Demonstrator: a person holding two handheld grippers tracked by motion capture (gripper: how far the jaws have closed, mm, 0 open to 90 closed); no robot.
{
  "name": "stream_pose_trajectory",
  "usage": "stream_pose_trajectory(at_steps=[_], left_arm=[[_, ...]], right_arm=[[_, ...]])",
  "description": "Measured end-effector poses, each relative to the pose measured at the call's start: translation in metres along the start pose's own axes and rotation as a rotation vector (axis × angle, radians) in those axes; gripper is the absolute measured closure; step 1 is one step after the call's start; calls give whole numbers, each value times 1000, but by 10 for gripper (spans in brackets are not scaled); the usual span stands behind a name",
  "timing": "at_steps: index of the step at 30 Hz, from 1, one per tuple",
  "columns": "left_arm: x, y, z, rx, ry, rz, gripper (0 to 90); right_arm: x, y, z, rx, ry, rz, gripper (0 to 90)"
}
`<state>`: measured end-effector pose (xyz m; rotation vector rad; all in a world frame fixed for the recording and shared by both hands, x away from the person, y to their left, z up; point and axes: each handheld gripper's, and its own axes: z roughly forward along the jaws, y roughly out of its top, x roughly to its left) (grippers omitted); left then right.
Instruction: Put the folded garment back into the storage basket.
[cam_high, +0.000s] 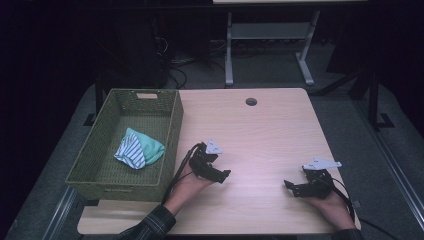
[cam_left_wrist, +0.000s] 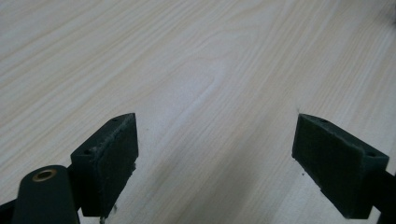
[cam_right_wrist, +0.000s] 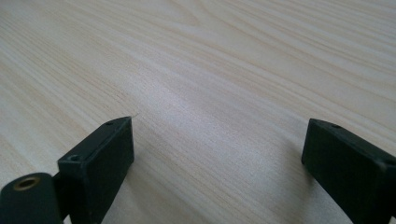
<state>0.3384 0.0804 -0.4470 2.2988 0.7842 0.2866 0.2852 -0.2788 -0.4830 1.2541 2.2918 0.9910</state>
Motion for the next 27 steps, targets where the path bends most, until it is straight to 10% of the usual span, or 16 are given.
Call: stream_pose_trajectory(at_steps=[14, 27], left_arm=[[0, -11, 18, 55, 40, 20, 133], [3, -21, 18, -21, 17, 8, 125]], right_arm=[[0, 0, 0, 0, 0, 0, 86], [0, 0, 0, 0, 0, 0, 85]])
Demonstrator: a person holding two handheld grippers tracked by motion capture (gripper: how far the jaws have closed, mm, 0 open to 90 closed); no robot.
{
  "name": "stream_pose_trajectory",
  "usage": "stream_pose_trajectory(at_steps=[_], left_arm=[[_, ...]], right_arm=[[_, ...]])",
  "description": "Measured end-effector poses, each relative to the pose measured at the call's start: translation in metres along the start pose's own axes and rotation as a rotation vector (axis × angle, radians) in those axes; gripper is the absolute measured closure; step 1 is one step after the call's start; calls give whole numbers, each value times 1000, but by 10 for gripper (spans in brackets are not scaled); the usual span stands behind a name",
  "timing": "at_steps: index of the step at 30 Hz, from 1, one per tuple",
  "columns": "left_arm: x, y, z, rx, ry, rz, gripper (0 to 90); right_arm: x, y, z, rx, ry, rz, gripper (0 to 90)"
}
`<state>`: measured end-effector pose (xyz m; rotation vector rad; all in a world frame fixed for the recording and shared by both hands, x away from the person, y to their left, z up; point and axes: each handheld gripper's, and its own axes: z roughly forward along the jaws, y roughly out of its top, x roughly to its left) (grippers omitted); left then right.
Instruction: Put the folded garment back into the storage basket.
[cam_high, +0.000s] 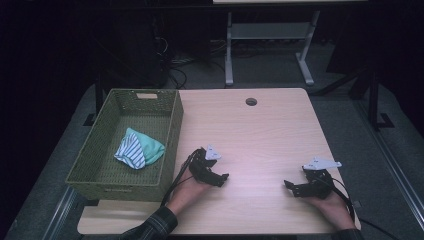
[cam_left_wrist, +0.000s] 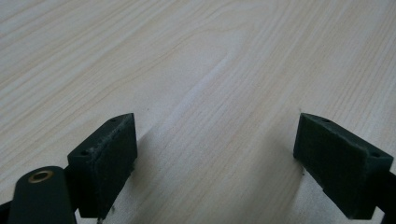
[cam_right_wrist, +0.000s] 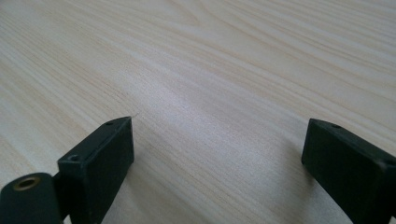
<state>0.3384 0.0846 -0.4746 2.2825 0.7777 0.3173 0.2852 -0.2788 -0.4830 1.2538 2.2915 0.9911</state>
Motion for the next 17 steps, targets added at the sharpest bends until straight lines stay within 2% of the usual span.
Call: stream_pose_trajectory(at_steps=[4, 17], left_arm=[[1, -4, 2, -44, -14, 11, 124], [1, -4, 2, -45, -17, 14, 124]], right_arm=[[0, 0, 0, 0, 0, 0, 86], [0, 0, 0, 0, 0, 0, 85]])
